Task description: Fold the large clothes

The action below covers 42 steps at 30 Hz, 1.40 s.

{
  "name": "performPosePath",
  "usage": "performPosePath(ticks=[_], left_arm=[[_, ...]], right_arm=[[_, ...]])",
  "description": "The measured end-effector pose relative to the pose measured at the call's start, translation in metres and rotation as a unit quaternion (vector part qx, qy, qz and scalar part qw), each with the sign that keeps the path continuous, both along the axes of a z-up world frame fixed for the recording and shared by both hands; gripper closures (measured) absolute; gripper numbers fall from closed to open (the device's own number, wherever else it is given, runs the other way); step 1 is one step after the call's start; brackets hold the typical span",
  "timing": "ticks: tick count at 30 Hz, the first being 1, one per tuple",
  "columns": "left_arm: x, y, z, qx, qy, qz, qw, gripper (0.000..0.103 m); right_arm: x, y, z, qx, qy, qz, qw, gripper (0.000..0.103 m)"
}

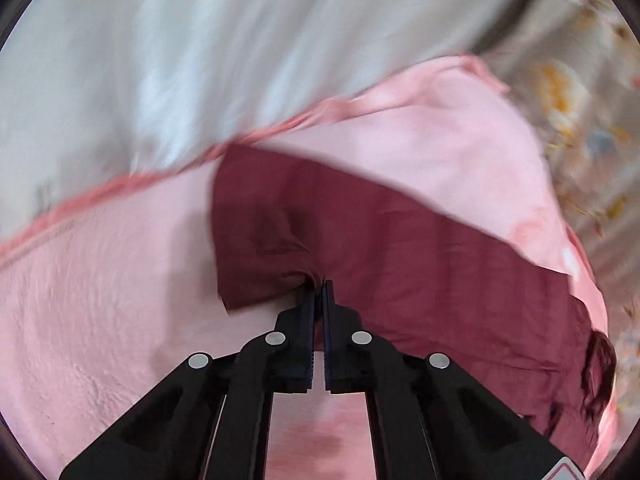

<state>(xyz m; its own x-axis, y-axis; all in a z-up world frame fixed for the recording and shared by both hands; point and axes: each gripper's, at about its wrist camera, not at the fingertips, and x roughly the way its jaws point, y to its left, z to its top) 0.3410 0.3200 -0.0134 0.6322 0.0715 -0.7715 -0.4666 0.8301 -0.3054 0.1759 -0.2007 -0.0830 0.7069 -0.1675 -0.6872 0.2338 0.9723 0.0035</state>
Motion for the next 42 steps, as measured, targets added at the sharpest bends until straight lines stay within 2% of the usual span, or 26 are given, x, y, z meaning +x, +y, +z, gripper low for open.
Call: performPosePath(ticks=[2, 5, 8, 11, 14, 17, 18, 19, 20, 24, 25, 28, 31, 33, 35, 40, 42], left_arm=[[0.005, -0.032, 0.025, 0.027, -0.024, -0.034, 0.9988, 0.103], [0.000, -0.100, 0.073, 0.066, -0.073, -0.112, 0.9888, 0.103], [-0.007, -0.187, 0.114, 0.096, -0.118, -0.203, 0.9672, 0.103], [-0.022, -0.279, 0.133, 0.100, -0.140, -0.298, 0.9389, 0.103], [-0.033, -0.365, 0.123, 0.079, -0.131, -0.371, 0.9158, 0.101], [-0.037, -0.429, 0.090, 0.048, -0.097, -0.416, 0.9031, 0.090], [-0.039, -0.445, 0.075, 0.039, -0.080, -0.427, 0.8999, 0.076], [-0.041, -0.454, 0.064, 0.033, -0.068, -0.433, 0.8984, 0.057], [-0.045, -0.464, 0.050, 0.024, -0.057, -0.438, 0.8968, 0.052], [-0.051, -0.460, 0.025, 0.019, -0.044, -0.439, 0.8973, 0.039], [-0.051, -0.450, 0.024, 0.008, -0.044, -0.432, 0.9006, 0.034], [-0.047, -0.405, 0.030, -0.023, -0.054, -0.400, 0.9147, 0.030], [-0.038, -0.353, 0.033, -0.013, -0.059, -0.350, 0.9346, 0.029], [-0.027, -0.326, 0.029, -0.009, -0.048, -0.324, 0.9447, 0.030], [-0.011, -0.295, 0.018, -0.033, -0.028, -0.293, 0.9552, 0.030], [0.006, -0.252, 0.000, -0.081, -0.011, -0.247, 0.9657, 0.030], [0.008, -0.248, -0.004, -0.084, -0.009, -0.241, 0.9668, 0.030]], right_arm=[[-0.002, -0.001, 0.002, 0.001, -0.002, -0.003, 1.000, 0.043], [-0.005, -0.008, 0.006, 0.005, -0.006, -0.009, 1.000, 0.043], [-0.007, -0.019, 0.011, 0.010, -0.005, -0.019, 1.000, 0.042], [-0.010, -0.033, 0.016, 0.013, -0.008, -0.029, 0.999, 0.041], [-0.015, -0.053, 0.022, 0.015, -0.015, -0.048, 0.999, 0.038], [-0.022, -0.075, 0.024, 0.030, -0.021, -0.063, 0.997, 0.036], [-0.024, -0.084, 0.025, 0.039, -0.022, -0.067, 0.997, 0.036], [-0.025, -0.089, 0.025, 0.044, -0.022, -0.069, 0.996, 0.036], [-0.026, -0.095, 0.026, 0.052, -0.023, -0.071, 0.996, 0.036], [-0.023, -0.106, 0.033, 0.054, -0.033, -0.061, 0.996, 0.035], [-0.021, -0.106, 0.036, 0.057, -0.035, -0.056, 0.996, 0.034], [-0.007, -0.107, 0.041, 0.083, -0.043, -0.035, 0.995, 0.030], [0.015, -0.104, 0.042, 0.118, -0.041, -0.014, 0.992, 0.030], [0.037, -0.101, 0.040, 0.136, -0.033, -0.001, 0.990, 0.030], [0.056, -0.097, 0.036, 0.150, -0.022, 0.004, 0.988, 0.030], [0.100, -0.087, 0.013, 0.193, 0.018, 0.008, 0.981, 0.030], [0.113, -0.081, 0.005, 0.195, 0.030, 0.018, 0.980, 0.041]])
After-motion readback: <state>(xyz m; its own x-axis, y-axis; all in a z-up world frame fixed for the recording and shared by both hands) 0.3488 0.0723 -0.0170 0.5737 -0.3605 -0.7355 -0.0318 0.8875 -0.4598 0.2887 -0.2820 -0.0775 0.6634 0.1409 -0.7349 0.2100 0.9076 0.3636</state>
